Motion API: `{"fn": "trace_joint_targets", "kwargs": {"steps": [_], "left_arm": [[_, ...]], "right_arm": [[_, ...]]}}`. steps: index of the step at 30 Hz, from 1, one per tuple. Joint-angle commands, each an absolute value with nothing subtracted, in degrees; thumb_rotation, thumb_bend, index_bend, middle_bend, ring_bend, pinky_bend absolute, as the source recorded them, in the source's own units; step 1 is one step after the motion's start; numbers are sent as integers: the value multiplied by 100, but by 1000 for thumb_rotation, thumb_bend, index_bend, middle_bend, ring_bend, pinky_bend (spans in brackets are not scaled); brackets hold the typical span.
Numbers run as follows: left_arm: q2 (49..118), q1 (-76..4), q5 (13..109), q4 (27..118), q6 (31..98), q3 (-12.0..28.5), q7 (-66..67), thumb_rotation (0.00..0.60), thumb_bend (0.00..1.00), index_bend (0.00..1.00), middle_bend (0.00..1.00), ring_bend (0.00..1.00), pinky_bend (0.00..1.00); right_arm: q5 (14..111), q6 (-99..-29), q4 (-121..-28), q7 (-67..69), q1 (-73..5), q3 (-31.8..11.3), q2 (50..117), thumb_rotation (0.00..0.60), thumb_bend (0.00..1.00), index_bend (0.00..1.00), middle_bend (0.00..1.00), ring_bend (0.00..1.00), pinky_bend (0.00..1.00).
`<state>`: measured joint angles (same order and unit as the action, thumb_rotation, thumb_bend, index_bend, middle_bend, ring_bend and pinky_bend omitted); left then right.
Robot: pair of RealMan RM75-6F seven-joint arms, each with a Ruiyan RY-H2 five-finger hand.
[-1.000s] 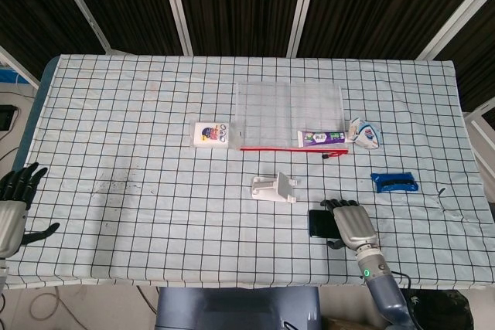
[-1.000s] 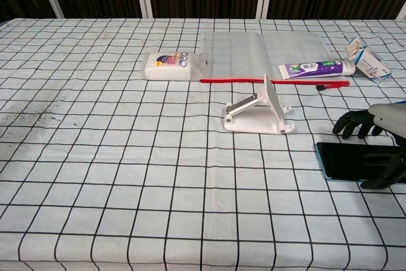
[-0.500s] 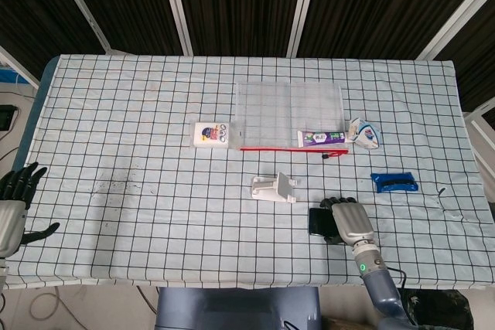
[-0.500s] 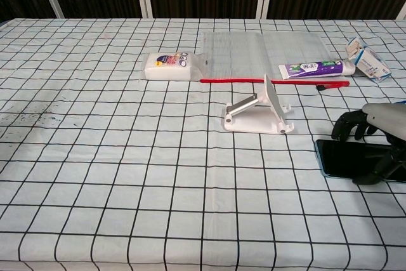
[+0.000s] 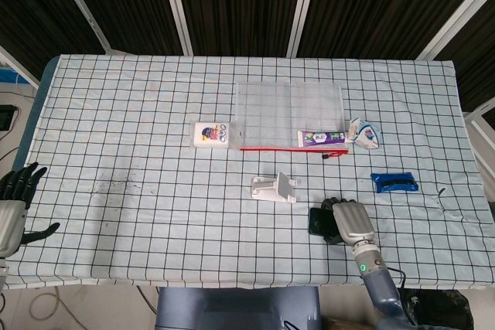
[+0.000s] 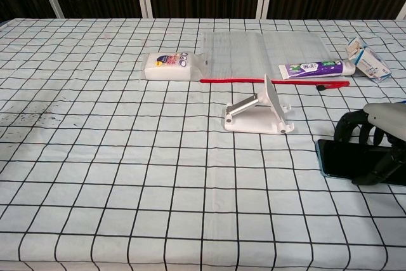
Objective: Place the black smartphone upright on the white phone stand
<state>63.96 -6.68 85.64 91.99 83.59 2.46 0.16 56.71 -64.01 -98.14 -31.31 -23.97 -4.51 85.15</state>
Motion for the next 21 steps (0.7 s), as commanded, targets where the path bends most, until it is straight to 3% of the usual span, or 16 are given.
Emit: {"fn": "trace_joint_targets", "kwargs": {"steps": [1,12,21], "left_arm": [[6389,-668,8558,9206,8353,245,4,600,0,0,0,0,0],[6385,-670,8559,9212,8352,245,-22,600,0,0,0,0,0],[6397,-676,8515,9210,8330,260,-55,600,0,0,0,0,0]], "right_arm": [[5787,-6416,-9826,-2998,-2384,-428,8493,600,292,560,542,507,475],[6448,-6546,-9960,-2089,-2320,-557,8249,600,294,561,542,508,476],[6996,-5929,-10084,625,-2522,-1264,7730,600,306,562,526,489,476]]}}
